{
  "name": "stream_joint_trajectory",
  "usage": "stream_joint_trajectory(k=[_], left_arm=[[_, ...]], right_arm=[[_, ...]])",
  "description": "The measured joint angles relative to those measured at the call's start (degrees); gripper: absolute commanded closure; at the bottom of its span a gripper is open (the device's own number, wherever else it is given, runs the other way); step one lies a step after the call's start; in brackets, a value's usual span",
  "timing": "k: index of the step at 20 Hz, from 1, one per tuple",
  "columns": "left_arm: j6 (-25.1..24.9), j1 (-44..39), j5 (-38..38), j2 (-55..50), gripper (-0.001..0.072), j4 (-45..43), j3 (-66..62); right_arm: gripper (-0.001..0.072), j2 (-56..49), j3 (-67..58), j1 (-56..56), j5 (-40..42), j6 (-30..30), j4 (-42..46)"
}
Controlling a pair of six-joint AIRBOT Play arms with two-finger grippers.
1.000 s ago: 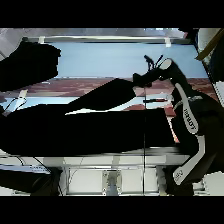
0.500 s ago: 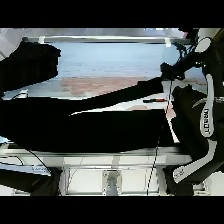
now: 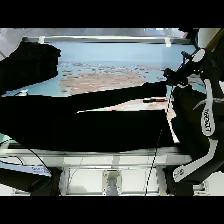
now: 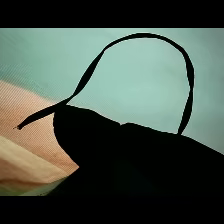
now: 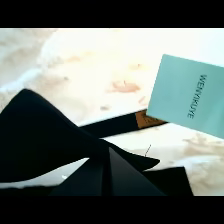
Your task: Fold the clothes and pants, and hang the long-sleeved shirts on hangers.
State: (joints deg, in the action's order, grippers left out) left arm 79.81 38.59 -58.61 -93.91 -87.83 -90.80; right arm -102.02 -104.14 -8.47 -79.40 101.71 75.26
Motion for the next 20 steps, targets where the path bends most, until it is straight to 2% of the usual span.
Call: stream_joint_trajectory(k=[4,5,6,7,10,13,18,20], left_arm=[[2.7,-0.1,1.5,0.0,0.0696,-0.2,0.0],[3.0,-0.1,1.6,0.0,0.0696,-0.2,0.0],[3.3,-0.2,1.7,0.0,0.0696,-0.3,0.0],[3.4,-0.2,2.1,0.0,0.0696,-0.5,0.0],[3.8,-0.3,2.1,0.0,0.0696,-0.6,0.0],[3.9,-0.5,2.1,0.0,0.0696,-0.6,0.0],[4.0,-0.7,1.5,0.0,0.0696,-0.5,0.0],[4.0,-0.7,1.0,0.0,0.0695,-0.5,0.0]], right_arm=[[0.0701,-2.9,0.5,-0.2,8.0,9.7,-2.0],[0.0614,-3.4,0.6,-0.4,10.9,12.5,-3.2],[0.0302,-3.9,0.6,-0.5,14.9,15.2,-4.4],[0.0087,-4.2,0.7,-0.6,19.1,17.1,-5.3],[0.0086,-4.6,0.1,-0.8,28.8,19.7,-8.0],[0.0088,-4.6,-1.6,-1.2,30.4,14.5,-8.8],[0.0088,-5.7,-3.3,-1.4,14.8,3.0,-4.0],[0.0088,-7.2,-3.3,-1.1,11.8,-0.3,-4.4]])
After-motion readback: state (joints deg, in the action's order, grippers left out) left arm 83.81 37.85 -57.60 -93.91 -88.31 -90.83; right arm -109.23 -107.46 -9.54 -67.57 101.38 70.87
